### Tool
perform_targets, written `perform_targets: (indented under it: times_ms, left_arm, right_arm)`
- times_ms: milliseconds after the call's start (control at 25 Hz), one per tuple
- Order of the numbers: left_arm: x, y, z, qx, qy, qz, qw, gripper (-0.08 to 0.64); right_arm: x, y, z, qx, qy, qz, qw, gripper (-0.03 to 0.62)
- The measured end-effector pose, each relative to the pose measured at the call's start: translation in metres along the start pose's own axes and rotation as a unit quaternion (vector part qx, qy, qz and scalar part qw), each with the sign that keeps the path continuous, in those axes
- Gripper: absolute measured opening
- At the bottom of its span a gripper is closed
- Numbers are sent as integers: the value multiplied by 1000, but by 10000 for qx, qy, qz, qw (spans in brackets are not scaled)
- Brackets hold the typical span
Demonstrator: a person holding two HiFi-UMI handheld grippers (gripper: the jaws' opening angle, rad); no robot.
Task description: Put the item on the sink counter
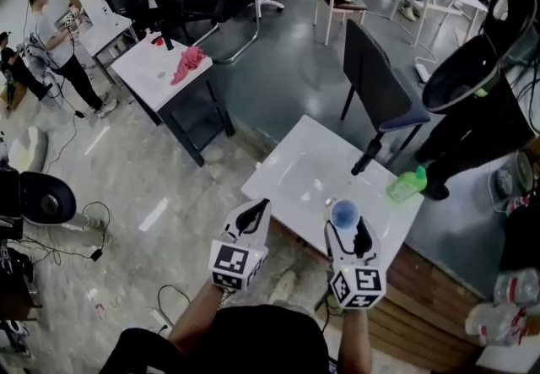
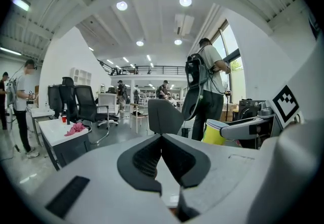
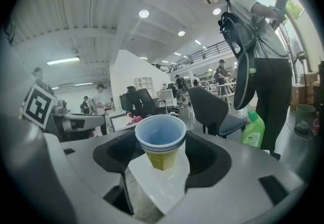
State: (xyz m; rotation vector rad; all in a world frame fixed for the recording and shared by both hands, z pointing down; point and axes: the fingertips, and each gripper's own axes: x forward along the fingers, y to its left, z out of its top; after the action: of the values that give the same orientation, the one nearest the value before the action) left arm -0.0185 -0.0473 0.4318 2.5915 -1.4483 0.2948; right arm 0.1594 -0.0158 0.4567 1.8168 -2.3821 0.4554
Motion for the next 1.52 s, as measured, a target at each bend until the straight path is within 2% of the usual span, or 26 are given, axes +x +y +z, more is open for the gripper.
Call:
perform_targets:
  times_ms: [400,840,1200,1520]
  left_arm:
    - [7,7,1,-23,-41,436,9990,2]
    - [26,34,0,-104,-43,670,9977,2]
    - [67,77,3,-167,34,582,9982,2]
    - [114,108,-9,-232,274,325,9988,2]
  right_arm:
    - [25,-7,-1,-45,33,425,9991,308]
    - [69,-6,-2,-83,118,676,9976,308]
    - [121,-4,10,-80,127,580,9982,308]
    - [172,-6,2,25,264,462,9986,308]
